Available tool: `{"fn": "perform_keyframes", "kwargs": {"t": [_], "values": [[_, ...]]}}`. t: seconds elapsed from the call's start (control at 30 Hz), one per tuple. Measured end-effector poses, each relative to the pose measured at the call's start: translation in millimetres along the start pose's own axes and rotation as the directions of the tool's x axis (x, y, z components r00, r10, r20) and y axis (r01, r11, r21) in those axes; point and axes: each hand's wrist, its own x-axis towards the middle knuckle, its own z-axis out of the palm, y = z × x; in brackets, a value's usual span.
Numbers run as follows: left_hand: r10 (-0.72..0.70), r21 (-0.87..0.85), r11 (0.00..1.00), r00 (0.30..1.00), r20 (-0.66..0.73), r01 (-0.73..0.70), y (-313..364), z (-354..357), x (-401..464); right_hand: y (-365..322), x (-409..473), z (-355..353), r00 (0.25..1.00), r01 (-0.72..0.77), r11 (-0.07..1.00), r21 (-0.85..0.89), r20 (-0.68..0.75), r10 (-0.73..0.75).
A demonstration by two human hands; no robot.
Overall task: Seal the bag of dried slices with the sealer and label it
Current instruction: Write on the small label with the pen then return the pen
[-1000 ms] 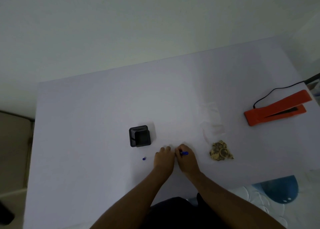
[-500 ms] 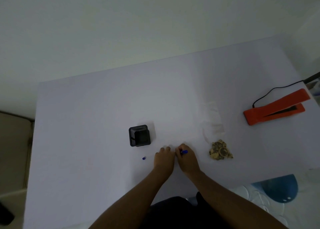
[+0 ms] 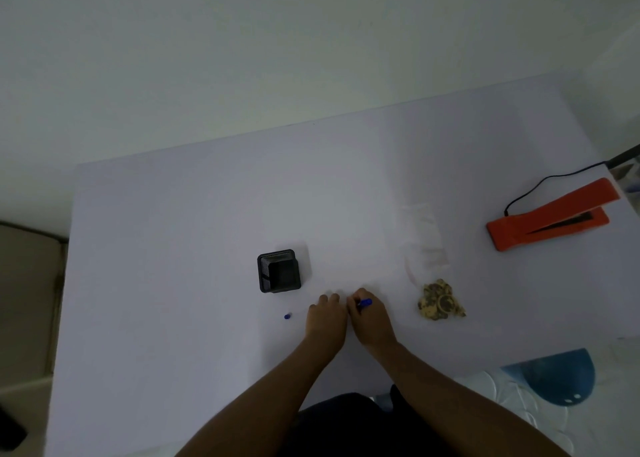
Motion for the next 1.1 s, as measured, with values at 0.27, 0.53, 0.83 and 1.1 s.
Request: {"fn": "perform_keyframes", "kwargs": {"t": [0.27, 0.53, 0.83, 1.1], "values": [[0.005, 0.025, 1.0, 1.0, 0.017, -0.005, 0.2, -0.8, 0.3, -1.9, -1.0, -2.2, 1.0, -0.012, 0.999, 0.034, -0.013, 0.013], [0.0, 0.029, 1.0, 1.0, 0.017, -0.001, 0.7, -0.1, 0.0, 2.2, -1.8, -1.0, 1.0, -0.009, 1.0, -0.001, -0.012, 0.009], [0.0, 0.041, 0.999, 1.0, 0.004, 0.0, 2.5, 0.1, -1.0, 3.8, -3.7, -4.8, 0.997, -0.008, 1.0, 0.022, -0.077, 0.01], [-0.008, 0.033, 0.999, 1.0, 0.002, 0.008, 2.0, 1.4, -0.2, 3.1, -5.2, -5.5, 0.994, -0.019, 0.999, 0.05, -0.104, 0.024]]}}
